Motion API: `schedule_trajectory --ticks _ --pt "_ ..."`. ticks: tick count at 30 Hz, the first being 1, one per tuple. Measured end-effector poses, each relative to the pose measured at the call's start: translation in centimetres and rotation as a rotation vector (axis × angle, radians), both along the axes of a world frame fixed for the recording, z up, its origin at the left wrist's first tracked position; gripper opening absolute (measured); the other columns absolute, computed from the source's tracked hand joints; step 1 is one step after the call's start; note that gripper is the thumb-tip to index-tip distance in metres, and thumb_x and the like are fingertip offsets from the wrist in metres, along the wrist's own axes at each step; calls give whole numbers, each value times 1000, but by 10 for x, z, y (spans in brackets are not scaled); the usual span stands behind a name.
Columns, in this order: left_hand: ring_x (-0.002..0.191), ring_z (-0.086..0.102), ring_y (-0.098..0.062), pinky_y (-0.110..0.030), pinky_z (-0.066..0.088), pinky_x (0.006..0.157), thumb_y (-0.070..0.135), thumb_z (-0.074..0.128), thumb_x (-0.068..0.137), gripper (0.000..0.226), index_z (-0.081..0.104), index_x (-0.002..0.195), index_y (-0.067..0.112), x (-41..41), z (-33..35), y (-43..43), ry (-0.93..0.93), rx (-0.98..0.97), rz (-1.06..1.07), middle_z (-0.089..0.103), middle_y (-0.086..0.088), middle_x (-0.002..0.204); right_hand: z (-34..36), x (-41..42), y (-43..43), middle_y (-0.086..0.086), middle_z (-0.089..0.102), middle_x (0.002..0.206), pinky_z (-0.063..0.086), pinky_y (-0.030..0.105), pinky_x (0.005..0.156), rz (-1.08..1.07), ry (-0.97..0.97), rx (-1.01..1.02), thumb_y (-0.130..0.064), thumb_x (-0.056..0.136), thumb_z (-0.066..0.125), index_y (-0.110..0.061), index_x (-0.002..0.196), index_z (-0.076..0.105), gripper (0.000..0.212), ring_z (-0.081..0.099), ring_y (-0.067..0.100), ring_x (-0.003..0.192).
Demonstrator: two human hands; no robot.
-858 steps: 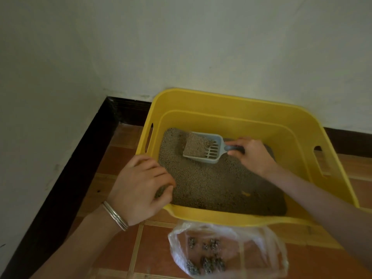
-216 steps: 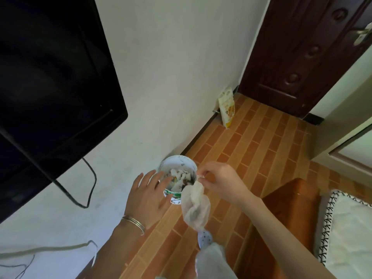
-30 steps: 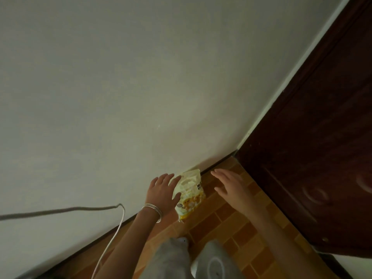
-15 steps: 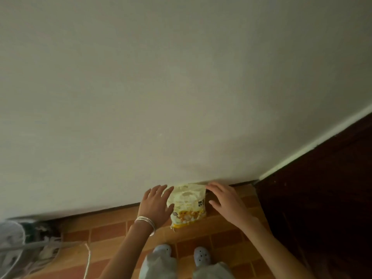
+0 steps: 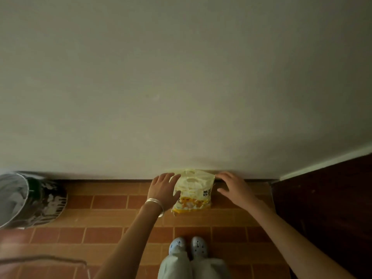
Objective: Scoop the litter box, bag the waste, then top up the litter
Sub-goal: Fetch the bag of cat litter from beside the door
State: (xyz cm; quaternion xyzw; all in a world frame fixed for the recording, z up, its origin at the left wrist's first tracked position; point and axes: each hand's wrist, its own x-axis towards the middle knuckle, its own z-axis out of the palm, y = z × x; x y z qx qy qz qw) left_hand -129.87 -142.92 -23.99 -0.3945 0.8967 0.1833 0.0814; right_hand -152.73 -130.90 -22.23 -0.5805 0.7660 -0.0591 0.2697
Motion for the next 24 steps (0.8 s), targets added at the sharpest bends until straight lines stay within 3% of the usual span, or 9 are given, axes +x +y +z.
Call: schedule_trajectory --ticks 6,11,17,20,24 --pt "136 30 -18 -34 25 110 40 52 88 60 31 143 25 -11 -135 -32 -29 12 68 34 2 147 -135 -14 -34 -2 45 134 37 31 102 -27 16 -1 -36 84 64 -18 134 43 57 43 14 122" --pt "136 29 -17 -33 28 108 43 57 86 65 30 143 26 -4 -248 -59 -32 1 94 31 3 149 -254 -24 -62 1 41 137 34 34 105 -54 30 68 -44 77 68 -15 135 38 72 37 18 126" --pt "138 25 -19 -36 30 108 45 62 82 73 30 144 24 -5 -331 -70 4 -13 88 30 1 149 -336 -34 -74 5 43 137 37 39 103 -119 -30 108 -45 74 71 -14 139 32 82 42 21 125" --pt "135 33 -24 -41 35 104 39 71 76 74 39 140 19 -5 -342 -68 55 -36 91 39 -4 145 -347 -34 -75 4 56 120 45 30 88 -123 -33 105 -40 76 71 -13 132 44 67 53 21 110" --pt "121 51 -31 -45 45 94 36 83 61 78 51 130 16 -3 -339 -62 96 -115 77 53 -9 133 -336 -23 -66 -3 57 82 35 17 57 -76 -85 61 -35 78 70 -12 94 67 28 55 14 76"
